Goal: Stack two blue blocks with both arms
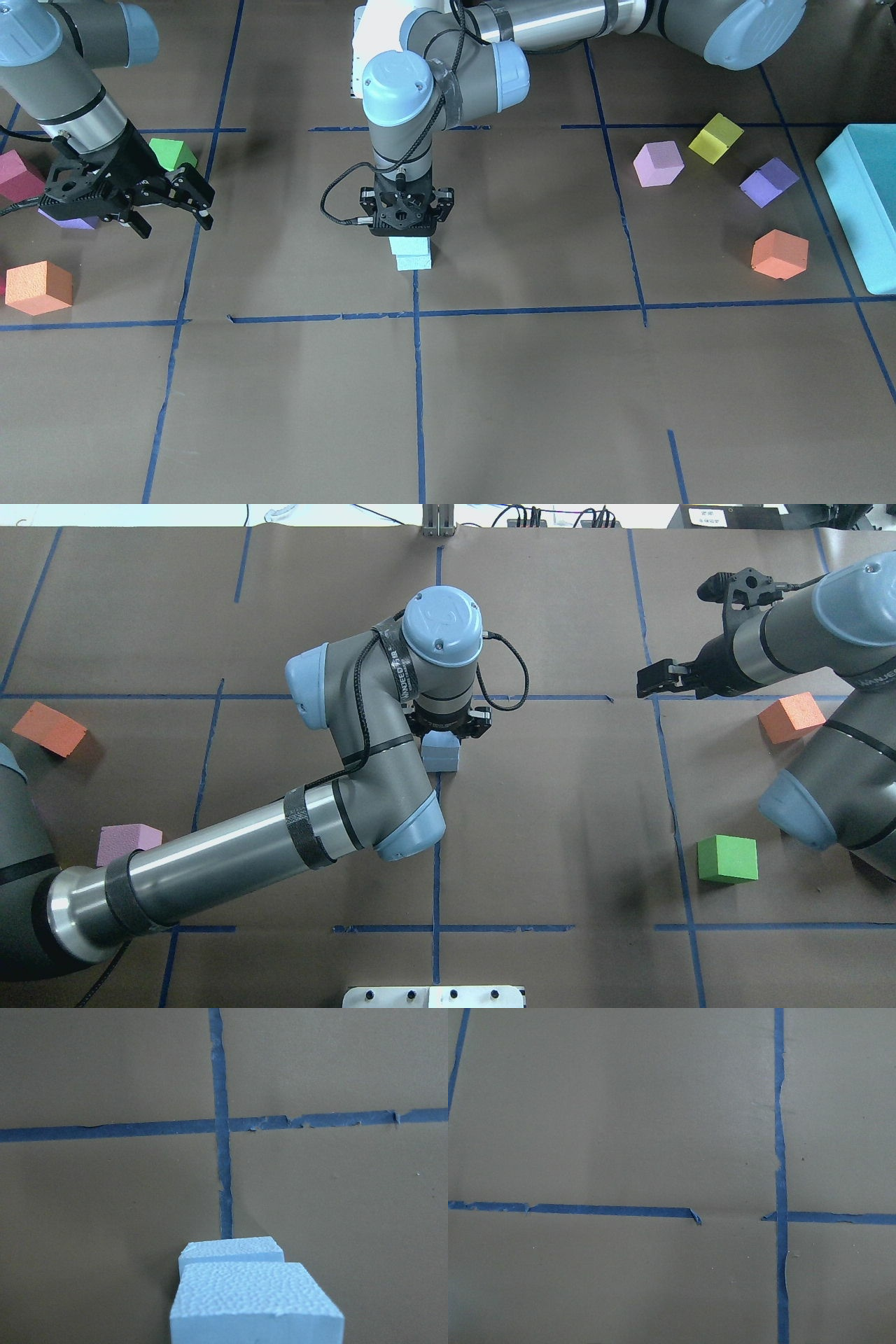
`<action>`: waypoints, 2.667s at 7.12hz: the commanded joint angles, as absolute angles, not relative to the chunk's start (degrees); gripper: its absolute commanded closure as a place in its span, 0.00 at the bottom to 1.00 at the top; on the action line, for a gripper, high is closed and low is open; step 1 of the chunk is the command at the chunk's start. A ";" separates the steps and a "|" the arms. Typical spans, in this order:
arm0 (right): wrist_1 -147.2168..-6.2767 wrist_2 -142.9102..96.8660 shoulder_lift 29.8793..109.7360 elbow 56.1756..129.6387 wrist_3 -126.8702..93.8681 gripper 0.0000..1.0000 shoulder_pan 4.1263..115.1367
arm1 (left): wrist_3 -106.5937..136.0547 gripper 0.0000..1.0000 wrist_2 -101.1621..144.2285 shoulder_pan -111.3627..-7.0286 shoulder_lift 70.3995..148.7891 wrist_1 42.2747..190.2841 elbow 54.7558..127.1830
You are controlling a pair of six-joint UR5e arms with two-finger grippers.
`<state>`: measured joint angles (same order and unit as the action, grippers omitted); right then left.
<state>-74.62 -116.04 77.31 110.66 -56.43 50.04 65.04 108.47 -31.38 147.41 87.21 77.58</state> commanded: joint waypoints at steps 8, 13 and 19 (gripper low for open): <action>-74.62 -116.02 77.34 110.74 -56.43 0.00 50.01 | 65.04 0.01 108.54 -31.03 147.30 87.54 76.73; -74.62 -116.02 77.34 110.57 -56.34 0.00 49.92 | 64.95 0.00 108.19 -33.73 146.35 85.71 84.50; -74.71 -120.99 83.55 111.18 -44.01 0.00 58.05 | 44.99 0.00 115.09 -50.05 124.33 75.42 113.00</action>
<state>-74.67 -118.14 80.58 111.01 -50.34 54.00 53.33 110.46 -45.13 130.42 77.13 108.74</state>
